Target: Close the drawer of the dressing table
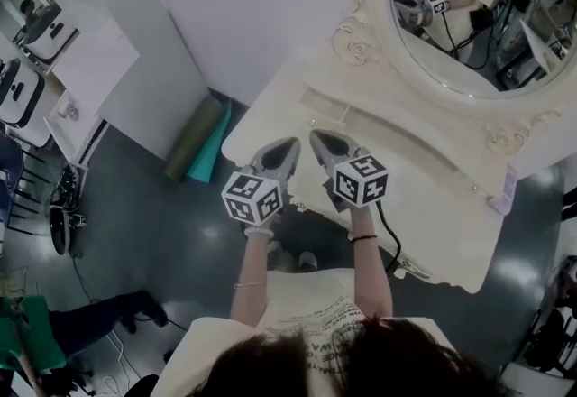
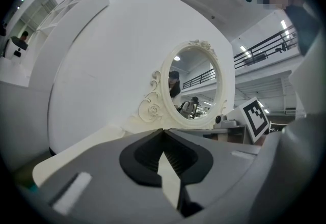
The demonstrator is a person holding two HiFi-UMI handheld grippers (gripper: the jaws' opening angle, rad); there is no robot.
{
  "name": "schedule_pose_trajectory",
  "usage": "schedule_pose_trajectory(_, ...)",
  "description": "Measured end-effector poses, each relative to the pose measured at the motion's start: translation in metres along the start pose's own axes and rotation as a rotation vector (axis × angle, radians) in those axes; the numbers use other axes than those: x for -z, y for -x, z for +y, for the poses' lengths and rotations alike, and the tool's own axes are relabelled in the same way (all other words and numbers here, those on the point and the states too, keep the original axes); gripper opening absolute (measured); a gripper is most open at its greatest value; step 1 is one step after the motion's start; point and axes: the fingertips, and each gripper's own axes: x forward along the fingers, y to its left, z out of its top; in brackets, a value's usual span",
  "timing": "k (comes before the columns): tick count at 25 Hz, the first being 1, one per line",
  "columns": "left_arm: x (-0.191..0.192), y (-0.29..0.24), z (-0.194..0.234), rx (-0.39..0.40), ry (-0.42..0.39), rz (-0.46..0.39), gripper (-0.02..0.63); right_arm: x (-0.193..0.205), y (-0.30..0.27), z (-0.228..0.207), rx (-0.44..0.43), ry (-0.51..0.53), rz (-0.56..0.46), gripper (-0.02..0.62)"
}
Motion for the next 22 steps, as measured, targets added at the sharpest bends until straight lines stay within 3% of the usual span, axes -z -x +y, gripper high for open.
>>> schedule_pose_trajectory(5,0.009,-0.014,0.017,0.031,0.010,0.046,0.000,0.009,-0.014,-0.017,0.048,-0.037,0.012,0.003)
schedule_pose_trajectory(22,0.040,-0.065,0.078,0.235,0.056,0.230,-0.001,0.054,-0.062,-0.074,0.340,-0.225,0.100,0.003)
